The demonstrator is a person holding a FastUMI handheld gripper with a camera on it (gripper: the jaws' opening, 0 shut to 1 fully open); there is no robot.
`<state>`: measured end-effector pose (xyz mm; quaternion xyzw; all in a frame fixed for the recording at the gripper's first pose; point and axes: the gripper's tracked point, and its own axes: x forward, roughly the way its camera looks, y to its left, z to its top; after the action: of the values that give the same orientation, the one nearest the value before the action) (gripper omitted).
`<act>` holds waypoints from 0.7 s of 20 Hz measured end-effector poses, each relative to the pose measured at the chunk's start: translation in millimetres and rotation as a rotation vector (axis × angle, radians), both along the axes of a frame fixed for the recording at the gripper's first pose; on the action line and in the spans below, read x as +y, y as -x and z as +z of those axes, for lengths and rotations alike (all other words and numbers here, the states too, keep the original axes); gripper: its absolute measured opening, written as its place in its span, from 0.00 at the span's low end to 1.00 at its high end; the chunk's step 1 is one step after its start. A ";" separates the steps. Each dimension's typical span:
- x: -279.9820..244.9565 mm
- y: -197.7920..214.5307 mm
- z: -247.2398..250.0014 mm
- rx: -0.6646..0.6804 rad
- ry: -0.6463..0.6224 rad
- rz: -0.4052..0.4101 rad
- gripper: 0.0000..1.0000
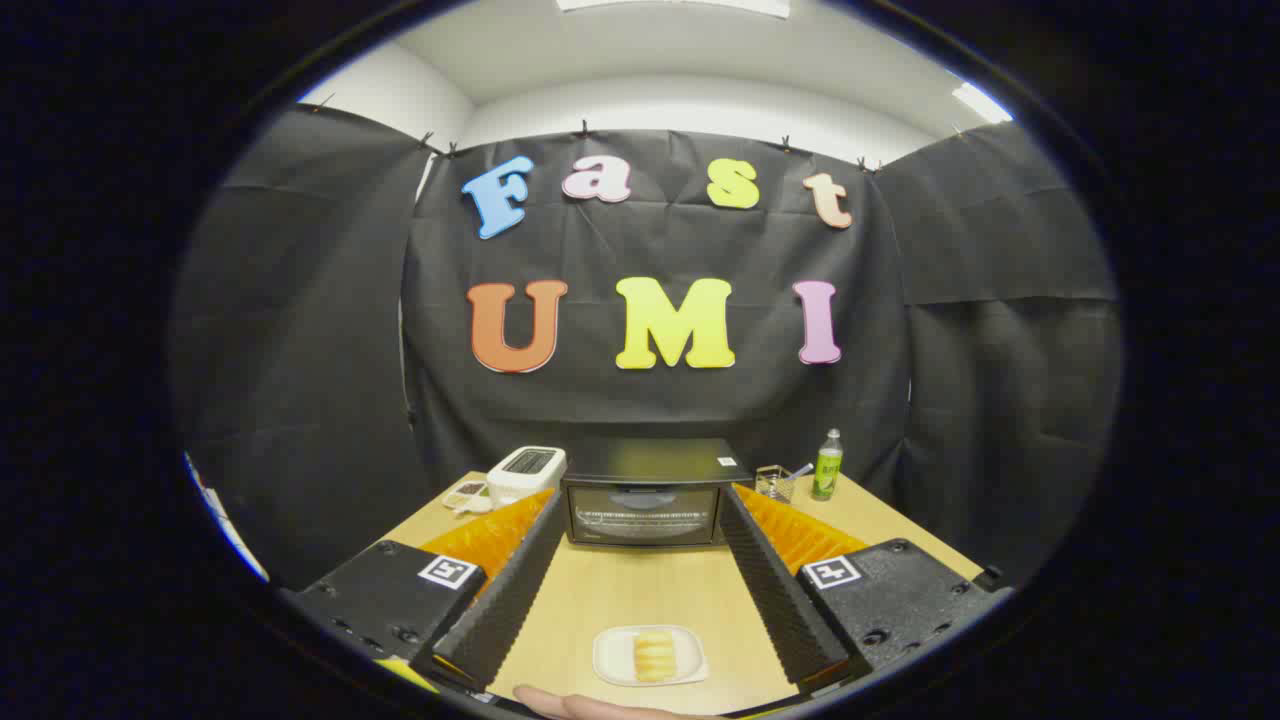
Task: Open the toaster oven, put the food inside, and close the toaster oven door.
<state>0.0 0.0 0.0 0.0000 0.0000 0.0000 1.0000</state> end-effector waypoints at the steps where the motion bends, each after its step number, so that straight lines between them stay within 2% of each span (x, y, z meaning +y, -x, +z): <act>1: 2.6 -3.0 -1.5 0.003 0.000 -0.006 1.00; 8: 42.8 -20.9 -15.0 0.028 0.065 0.011 1.00; 14: 48.3 -35.9 -19.0 0.034 0.069 -0.005 1.00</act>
<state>35.9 48.3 -19.0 -0.0346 0.0170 -0.0027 0.9993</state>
